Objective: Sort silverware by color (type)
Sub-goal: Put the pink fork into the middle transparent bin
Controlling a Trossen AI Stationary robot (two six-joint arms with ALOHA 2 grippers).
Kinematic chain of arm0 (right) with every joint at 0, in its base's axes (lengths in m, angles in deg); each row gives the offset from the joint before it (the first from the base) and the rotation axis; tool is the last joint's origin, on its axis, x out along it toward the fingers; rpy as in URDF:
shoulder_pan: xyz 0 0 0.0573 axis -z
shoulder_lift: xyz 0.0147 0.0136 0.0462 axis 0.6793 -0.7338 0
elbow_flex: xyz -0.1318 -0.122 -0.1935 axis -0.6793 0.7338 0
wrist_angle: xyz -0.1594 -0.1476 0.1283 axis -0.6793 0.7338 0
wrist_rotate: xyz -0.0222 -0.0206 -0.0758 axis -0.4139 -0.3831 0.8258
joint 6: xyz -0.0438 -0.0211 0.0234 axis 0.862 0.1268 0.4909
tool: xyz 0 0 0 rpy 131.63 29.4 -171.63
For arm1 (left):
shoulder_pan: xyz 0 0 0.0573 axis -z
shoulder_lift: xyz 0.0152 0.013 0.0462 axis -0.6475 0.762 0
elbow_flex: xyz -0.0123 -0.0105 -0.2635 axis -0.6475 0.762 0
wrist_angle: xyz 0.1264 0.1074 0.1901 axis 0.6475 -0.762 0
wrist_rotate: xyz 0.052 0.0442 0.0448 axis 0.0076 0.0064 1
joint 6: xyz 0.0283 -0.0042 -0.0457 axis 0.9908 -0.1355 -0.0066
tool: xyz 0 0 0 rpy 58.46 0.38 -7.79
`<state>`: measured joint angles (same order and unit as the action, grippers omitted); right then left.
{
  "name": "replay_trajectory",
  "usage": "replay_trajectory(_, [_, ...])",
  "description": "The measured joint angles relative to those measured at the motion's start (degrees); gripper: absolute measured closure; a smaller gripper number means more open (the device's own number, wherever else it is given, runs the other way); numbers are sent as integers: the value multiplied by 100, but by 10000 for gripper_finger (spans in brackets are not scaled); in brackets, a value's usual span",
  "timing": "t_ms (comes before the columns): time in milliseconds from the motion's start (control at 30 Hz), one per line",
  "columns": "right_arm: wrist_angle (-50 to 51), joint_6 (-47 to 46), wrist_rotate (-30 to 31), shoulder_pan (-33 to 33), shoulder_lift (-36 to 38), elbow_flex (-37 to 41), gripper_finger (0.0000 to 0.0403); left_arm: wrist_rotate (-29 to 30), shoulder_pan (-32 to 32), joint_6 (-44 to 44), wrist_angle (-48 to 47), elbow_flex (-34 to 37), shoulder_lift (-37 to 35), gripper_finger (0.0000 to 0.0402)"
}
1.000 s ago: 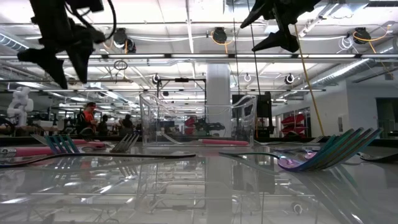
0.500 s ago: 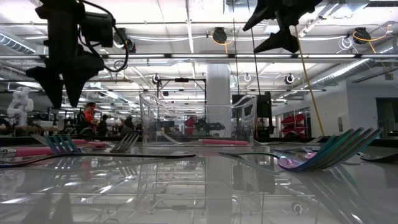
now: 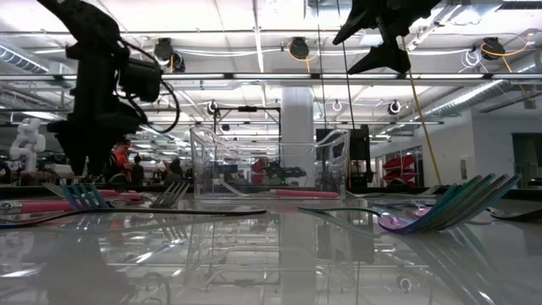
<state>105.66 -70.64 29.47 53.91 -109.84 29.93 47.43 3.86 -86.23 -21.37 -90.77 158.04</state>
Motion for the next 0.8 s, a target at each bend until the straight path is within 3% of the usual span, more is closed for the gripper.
replay_trajectory(800, [-13, 244, 170, 2, 0, 0, 104, -425, -453, -68, 1365, 895, -13, 160])
